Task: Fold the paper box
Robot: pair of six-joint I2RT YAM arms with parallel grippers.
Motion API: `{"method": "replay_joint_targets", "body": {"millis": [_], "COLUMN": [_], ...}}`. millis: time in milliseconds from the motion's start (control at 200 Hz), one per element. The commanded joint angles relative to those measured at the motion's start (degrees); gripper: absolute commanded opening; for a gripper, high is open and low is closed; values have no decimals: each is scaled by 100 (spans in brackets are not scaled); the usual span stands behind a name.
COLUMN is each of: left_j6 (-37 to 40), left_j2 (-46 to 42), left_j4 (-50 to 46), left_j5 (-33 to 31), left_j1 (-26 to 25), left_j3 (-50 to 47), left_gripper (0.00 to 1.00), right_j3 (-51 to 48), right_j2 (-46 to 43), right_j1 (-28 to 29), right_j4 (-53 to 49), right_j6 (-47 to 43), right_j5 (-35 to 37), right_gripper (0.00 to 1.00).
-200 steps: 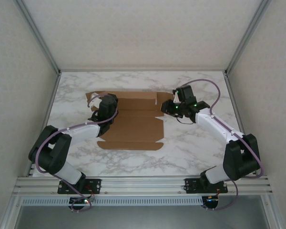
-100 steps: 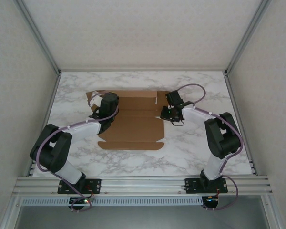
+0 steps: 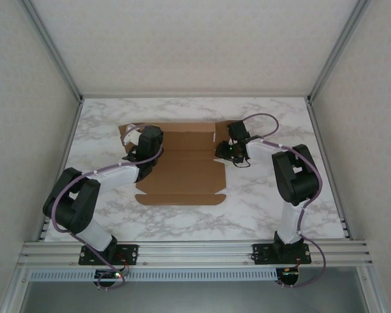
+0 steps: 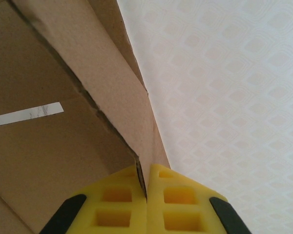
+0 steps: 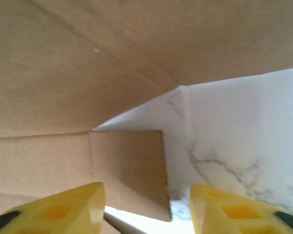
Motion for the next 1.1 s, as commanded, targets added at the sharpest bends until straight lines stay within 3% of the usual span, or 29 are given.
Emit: {"method": "replay_joint_targets", "body": {"millis": [0, 636, 1097], "left_j6": [28, -6, 11], "left_j2": [190, 116, 111], "left_j4": [-808, -780, -773], "left_j5": [367, 408, 442], "left_j1": [-37, -42, -46], "left_j3": [-309, -404, -358], "left_gripper": [0, 0, 0], "right_j3": [-67, -575, -232], "right_j2": [90, -366, 329], "right_j1": [14, 115, 372], "right_j4": [579, 1839, 1472], "right_j6": [97, 231, 159], "right_j5": [-553, -1653, -1176], "right_gripper": [50, 49, 48]}}
